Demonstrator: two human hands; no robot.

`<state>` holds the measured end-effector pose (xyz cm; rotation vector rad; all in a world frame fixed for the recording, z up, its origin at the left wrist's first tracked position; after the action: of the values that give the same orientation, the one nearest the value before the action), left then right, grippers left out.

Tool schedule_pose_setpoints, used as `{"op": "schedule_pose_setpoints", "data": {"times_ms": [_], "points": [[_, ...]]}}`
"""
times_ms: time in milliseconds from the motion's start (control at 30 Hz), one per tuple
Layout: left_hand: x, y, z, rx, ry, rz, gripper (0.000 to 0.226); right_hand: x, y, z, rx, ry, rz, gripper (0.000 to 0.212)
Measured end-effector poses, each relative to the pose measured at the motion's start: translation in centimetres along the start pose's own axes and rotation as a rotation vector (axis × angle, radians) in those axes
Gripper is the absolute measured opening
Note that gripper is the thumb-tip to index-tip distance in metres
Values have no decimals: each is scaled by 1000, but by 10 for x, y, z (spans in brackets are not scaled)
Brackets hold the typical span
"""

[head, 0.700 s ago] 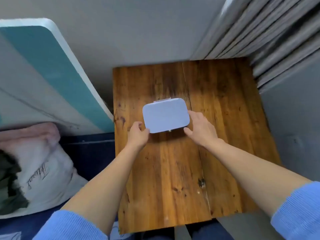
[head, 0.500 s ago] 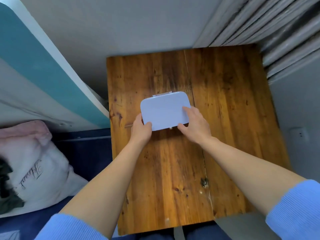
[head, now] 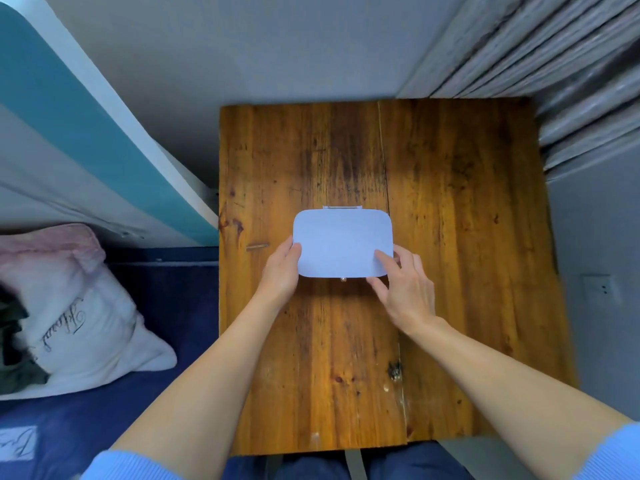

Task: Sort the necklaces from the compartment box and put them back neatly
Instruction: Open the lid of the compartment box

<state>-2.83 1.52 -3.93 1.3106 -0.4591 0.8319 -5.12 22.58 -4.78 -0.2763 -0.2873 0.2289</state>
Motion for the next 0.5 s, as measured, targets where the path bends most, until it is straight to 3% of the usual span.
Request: {"op": "schedule_pose_setpoints", "data": {"times_ms": [333, 500], "points": [[14, 0, -7, 53, -55, 21, 47, -5, 1, 13, 97, 38, 71, 44], [18, -9, -34, 19, -125, -7, 64, -6, -26, 8, 45, 51, 175, 43]]}}
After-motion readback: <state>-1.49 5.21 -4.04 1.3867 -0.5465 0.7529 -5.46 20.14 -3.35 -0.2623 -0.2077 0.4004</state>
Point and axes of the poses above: each hand's wrist, its own x-axis away from the middle knuckle, its own z-axis out of the back of the hand, y = z × x, the point moved 3 cm from there along -x, towards the middle knuckle, and after that the axes turned 1 degree about z, right-handed, at the moved point
